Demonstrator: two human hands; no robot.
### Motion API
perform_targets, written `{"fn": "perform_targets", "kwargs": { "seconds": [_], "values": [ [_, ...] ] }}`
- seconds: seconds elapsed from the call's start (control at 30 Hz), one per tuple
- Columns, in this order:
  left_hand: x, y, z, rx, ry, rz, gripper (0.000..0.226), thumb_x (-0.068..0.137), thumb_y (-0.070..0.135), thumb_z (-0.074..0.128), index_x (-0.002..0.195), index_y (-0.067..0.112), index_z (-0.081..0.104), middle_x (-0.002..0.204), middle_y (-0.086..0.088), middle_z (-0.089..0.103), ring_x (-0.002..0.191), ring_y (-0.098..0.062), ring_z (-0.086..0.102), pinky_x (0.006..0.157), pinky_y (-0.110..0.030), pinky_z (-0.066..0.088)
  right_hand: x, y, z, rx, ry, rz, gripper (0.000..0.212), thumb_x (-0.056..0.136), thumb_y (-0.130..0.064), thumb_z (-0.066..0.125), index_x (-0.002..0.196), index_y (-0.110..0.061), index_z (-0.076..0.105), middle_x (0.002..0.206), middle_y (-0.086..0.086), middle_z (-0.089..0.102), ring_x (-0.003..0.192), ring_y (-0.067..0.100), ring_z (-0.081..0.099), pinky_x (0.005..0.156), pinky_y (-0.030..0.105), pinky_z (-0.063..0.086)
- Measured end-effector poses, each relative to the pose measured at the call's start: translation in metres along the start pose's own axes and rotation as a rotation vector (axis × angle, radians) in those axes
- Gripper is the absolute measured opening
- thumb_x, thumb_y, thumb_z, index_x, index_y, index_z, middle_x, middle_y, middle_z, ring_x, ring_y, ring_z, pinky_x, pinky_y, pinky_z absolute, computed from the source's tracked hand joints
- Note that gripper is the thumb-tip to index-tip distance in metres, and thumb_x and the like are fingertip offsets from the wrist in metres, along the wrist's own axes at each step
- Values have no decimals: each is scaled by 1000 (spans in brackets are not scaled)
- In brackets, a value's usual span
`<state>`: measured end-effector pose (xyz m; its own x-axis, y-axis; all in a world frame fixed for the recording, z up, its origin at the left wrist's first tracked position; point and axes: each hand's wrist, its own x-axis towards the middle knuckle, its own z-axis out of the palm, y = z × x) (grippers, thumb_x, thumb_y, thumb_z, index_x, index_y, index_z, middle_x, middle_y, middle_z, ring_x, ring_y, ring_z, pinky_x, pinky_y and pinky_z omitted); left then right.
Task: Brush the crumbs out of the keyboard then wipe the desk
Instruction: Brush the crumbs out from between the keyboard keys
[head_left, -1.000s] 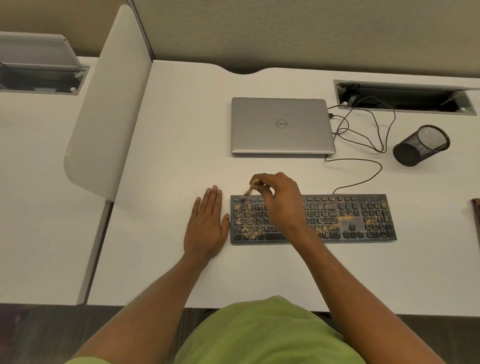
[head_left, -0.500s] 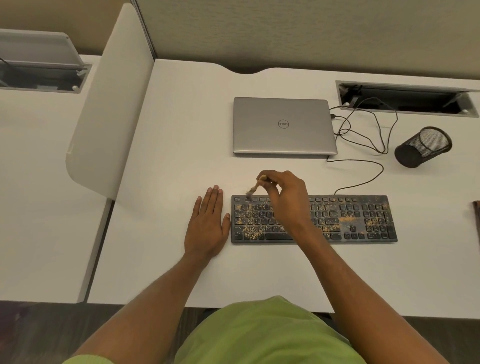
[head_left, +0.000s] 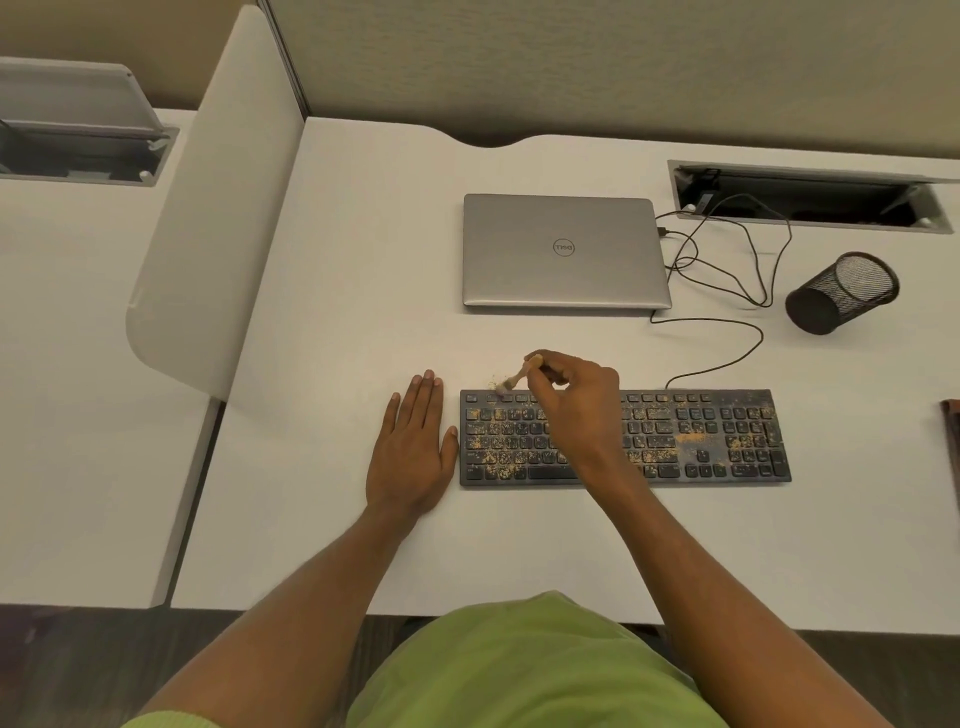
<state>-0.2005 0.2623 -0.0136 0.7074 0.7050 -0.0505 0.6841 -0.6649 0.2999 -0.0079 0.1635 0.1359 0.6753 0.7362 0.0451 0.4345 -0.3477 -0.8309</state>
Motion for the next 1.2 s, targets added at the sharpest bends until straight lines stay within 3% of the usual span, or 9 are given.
{"fn": "perform_targets", "kwargs": {
  "seconds": [0.13, 0.37, 0.57, 0.77, 0.93, 1.1, 1.2],
  "values": [
    [0, -1, 0, 0, 2, 2, 70, 111, 45, 24, 172, 14, 7, 180, -1, 2, 166, -12, -6, 135, -39, 2, -2, 3, 0, 65, -31, 33, 15, 99, -16, 68, 89, -19, 78, 70, -23, 69, 70, -2, 65, 67, 10, 48],
    [-1, 0, 0, -12, 11, -6, 70, 112, 45, 25, 172, 15, 6, 179, 1, 0, 165, -11, -6, 135, -38, -1, -2, 7, 4, -7, -74, -10, 14, 99, -18, 71, 110, -14, 79, 89, -18, 72, 84, -12, 64, 75, 2, 45],
    [0, 1, -1, -20, 15, 2, 70, 111, 44, 25, 172, 14, 8, 179, -1, 3, 166, -13, -3, 135, -40, 4, 0, 9, 2, -32, -85, -45, 10, 100, -15, 68, 105, -15, 76, 91, -11, 72, 88, -5, 64, 75, 3, 43],
    [0, 1, 0, -19, 19, 2, 70, 111, 44, 25, 172, 13, 9, 180, -2, 5, 166, -14, -1, 136, -41, 5, -3, 11, 7, -39, -138, -98, 14, 98, -7, 69, 107, -12, 77, 94, -7, 74, 88, -9, 63, 75, 3, 42],
    [-1, 0, -1, -11, 20, 5, 70, 111, 43, 25, 172, 12, 10, 180, -3, 7, 166, -15, 1, 136, -42, 7, -2, 9, 1, -69, -114, -123, 10, 99, -6, 65, 101, -8, 75, 96, 3, 75, 90, 17, 65, 79, 27, 50],
    [0, 1, -1, -12, 13, 5, 70, 110, 45, 21, 172, 12, 10, 180, -3, 6, 166, -15, 0, 136, -42, 7, -3, 3, 2, -3, -138, -148, 14, 97, -4, 68, 106, -10, 77, 98, -5, 74, 94, -3, 64, 81, 6, 45],
    [0, 1, -2, -15, 17, 4, 70, 111, 44, 22, 172, 12, 11, 180, -3, 7, 166, -14, 0, 136, -42, 7, -3, 6, 5, -54, -218, -165, 16, 99, -4, 65, 108, -10, 76, 100, 2, 76, 94, 8, 67, 83, 16, 49]
  ]
}}
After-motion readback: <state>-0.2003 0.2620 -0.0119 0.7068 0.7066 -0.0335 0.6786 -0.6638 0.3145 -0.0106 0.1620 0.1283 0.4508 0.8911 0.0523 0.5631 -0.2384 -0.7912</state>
